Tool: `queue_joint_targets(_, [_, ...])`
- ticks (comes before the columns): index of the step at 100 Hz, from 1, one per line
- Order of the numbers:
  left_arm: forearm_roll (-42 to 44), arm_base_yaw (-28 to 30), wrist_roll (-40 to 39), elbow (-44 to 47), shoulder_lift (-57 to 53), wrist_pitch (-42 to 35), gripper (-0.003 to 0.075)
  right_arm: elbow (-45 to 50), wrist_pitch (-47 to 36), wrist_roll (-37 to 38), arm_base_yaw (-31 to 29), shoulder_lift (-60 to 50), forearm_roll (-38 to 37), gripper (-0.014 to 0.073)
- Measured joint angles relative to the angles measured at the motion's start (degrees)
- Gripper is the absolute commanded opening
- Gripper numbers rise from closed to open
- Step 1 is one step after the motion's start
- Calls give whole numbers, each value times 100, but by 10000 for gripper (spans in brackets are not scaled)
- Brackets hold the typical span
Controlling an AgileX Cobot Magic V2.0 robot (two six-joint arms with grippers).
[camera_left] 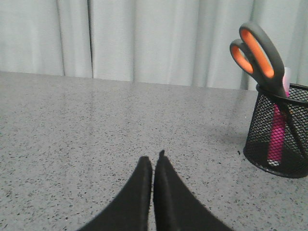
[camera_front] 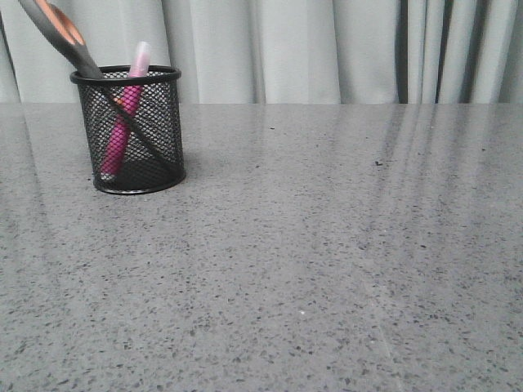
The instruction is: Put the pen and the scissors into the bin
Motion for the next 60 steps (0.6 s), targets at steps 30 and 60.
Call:
queue_joint_targets(30, [0, 0, 0, 0, 0, 0, -19, 0, 0, 0, 0, 0, 0, -69])
queue_joint_targets(60, [0, 0, 0, 0, 0, 0, -19, 127, 140, 171, -213, 0, 62, -69])
